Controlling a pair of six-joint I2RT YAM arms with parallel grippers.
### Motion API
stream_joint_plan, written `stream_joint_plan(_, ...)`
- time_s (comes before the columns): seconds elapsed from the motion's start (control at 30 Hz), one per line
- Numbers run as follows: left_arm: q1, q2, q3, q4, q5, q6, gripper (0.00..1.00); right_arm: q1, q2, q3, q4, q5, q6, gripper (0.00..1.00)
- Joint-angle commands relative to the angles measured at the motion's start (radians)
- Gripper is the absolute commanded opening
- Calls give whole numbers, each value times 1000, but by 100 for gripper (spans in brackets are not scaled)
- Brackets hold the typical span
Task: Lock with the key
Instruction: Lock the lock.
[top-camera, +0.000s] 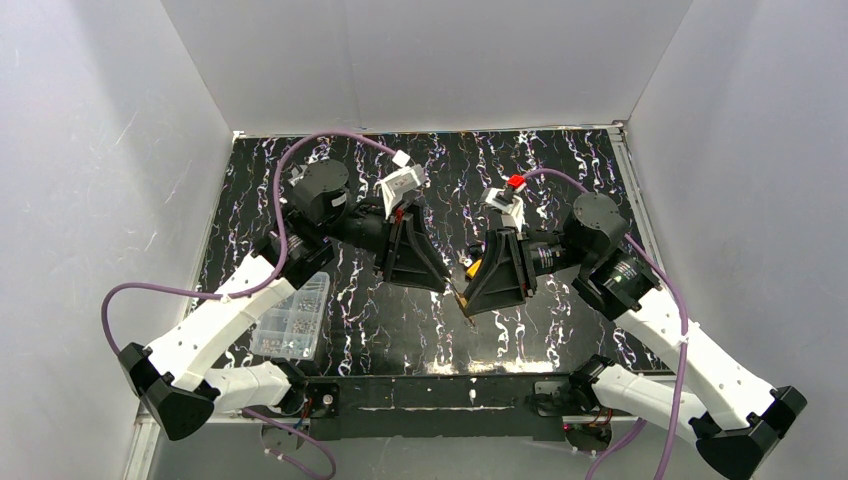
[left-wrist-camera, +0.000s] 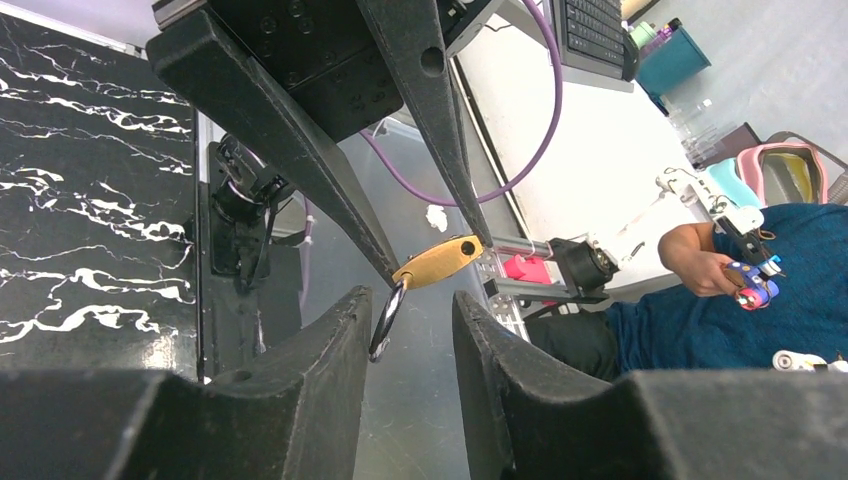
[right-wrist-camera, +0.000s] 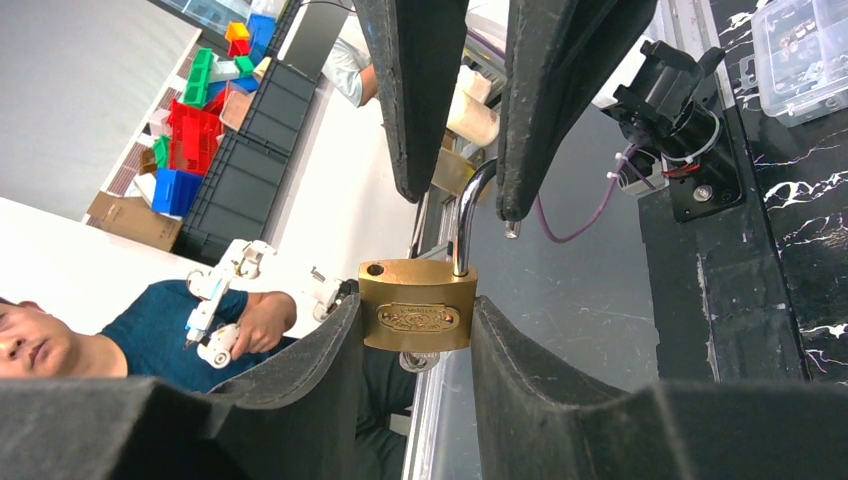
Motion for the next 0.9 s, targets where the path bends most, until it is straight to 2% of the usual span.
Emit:
stream_joint_plan(0.0, -13, -12, -14, -7, 27, 10, 32, 5, -8, 33, 57, 6, 8, 1)
stream_joint_plan(0.23, -19, -9, -8, -61, 23, 31, 21, 5, -9, 27, 53, 11, 5, 1)
stream_joint_plan(0.33, -20, -13, -6, -84, 7, 45, 11, 5, -9, 31, 33, 13, -11, 1)
stream_joint_plan(0.4, -22, -17, -4, -90, -12, 45, 0, 5, -8, 39, -7, 19, -44, 1)
stream_joint_plan(0.47, -22, -19, 2, -93, -40, 38, 0, 5, -4, 56, -87, 60, -96, 4)
stream_joint_plan(0.57, -22, -45, 8, -89, -151, 13, 0, 5, -1, 105, -240, 168, -212, 52)
stream_joint_plan(0.63, -22, -75, 7, -58, -250, -29, 0, 5, -14, 129, -291, 271, -265, 69)
stream_joint_plan(0.73, -23, -118, 2, 10, -387, -121, 0, 4, -47, 122, -257, 421, -283, 77)
stream_joint_plan(0.87, -31, -162, -13, 126, -540, -226, 0, 4, -79, 104, -134, 568, -288, 79)
